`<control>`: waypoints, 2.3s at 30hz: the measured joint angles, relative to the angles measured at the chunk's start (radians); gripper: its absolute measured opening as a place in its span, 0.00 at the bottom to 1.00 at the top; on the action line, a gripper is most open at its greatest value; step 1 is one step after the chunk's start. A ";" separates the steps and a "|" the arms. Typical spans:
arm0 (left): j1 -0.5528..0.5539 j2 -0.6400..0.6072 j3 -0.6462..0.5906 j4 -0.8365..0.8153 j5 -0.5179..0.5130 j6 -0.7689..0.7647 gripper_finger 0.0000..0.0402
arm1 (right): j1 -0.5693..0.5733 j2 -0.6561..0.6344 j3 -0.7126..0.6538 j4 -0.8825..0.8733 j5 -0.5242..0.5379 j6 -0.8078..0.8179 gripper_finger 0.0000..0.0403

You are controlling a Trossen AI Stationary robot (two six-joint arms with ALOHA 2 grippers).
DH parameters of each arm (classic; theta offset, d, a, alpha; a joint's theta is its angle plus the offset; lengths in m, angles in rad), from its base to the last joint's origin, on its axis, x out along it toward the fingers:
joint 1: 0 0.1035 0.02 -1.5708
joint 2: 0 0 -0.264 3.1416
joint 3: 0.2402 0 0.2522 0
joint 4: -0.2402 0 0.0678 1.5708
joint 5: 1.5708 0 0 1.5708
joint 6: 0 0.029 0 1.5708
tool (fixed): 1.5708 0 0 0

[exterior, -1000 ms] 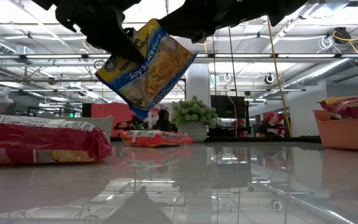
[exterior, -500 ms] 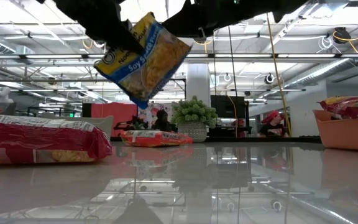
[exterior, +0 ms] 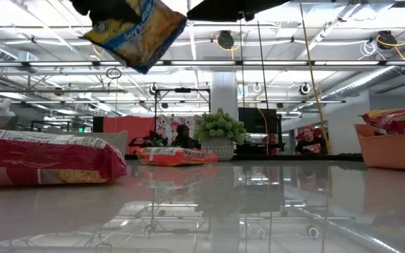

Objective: Sort Maruchan noodles
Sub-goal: Put the blue bag into the white bin

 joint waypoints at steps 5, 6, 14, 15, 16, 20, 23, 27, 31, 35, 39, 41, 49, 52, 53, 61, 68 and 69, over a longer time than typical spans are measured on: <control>0.006 -0.088 -0.081 0.066 -0.005 -0.006 0.32 | 0.033 0.000 0.000 0.042 0.024 -0.028 0.33; 0.011 -0.104 -0.104 0.079 -0.003 -0.006 0.32 | 0.038 0.000 0.000 0.051 0.048 -0.046 0.33; 0.105 -0.224 -0.264 0.329 0.059 -0.094 0.32 | 0.019 0.004 -0.001 0.108 0.107 0.117 0.33; 0.118 -0.229 -0.289 0.401 0.077 -0.119 0.32 | 0.004 0.004 0.000 0.124 0.109 0.195 0.33; 0.130 -0.231 -0.314 0.472 0.100 -0.144 0.32 | -0.013 0.004 0.000 0.135 0.095 0.252 0.33; 0.186 -0.232 -0.397 0.634 0.196 -0.227 0.32 | -0.051 0.005 0.000 0.139 -0.050 0.294 0.33; 0.222 -0.233 -0.435 0.714 0.285 -0.243 0.32 | -0.057 0.005 -0.011 0.122 -0.061 0.360 0.33; 0.247 -0.233 -0.448 0.757 0.357 -0.250 0.32 | -0.089 0.006 -0.042 0.166 -0.081 0.571 0.33; 0.248 -0.221 -0.448 0.759 0.353 -0.246 0.32 | -0.125 0.006 -0.089 0.270 -0.165 0.671 0.33; 0.248 -0.189 -0.448 0.774 0.353 -0.248 0.32 | -0.144 0.006 -0.132 0.342 -0.221 0.713 0.37; 0.247 -0.142 -0.448 0.811 0.353 -0.261 0.32 | -0.155 0.006 -0.146 0.346 -0.237 0.685 0.43; 0.247 -0.125 -0.448 0.838 0.353 -0.263 0.32 | -0.155 0.006 -0.146 0.349 -0.238 0.602 0.46; 0.289 -0.130 -0.448 0.822 0.279 -0.367 0.32 | -0.082 0.006 -0.146 0.257 -0.047 0.065 0.52; 0.292 -0.130 -0.448 0.787 0.293 -0.376 0.32 | -0.048 0.006 -0.147 0.235 -0.028 -0.148 0.52; 0.292 -0.130 -0.448 0.776 0.296 -0.386 0.32 | -0.036 0.006 -0.147 0.236 -0.027 -0.225 0.52; 0.292 -0.126 -0.448 0.782 0.345 -0.514 0.32 | 0.051 0.006 -0.146 0.257 -0.012 -0.667 0.52; 0.265 -0.120 -0.448 0.784 0.349 -0.628 0.32 | 0.099 0.006 -0.145 0.334 0.031 -0.820 0.52; 0.261 -0.120 -0.448 0.785 0.349 -0.636 0.32 | 0.104 0.011 -0.138 0.334 0.048 -0.831 0.52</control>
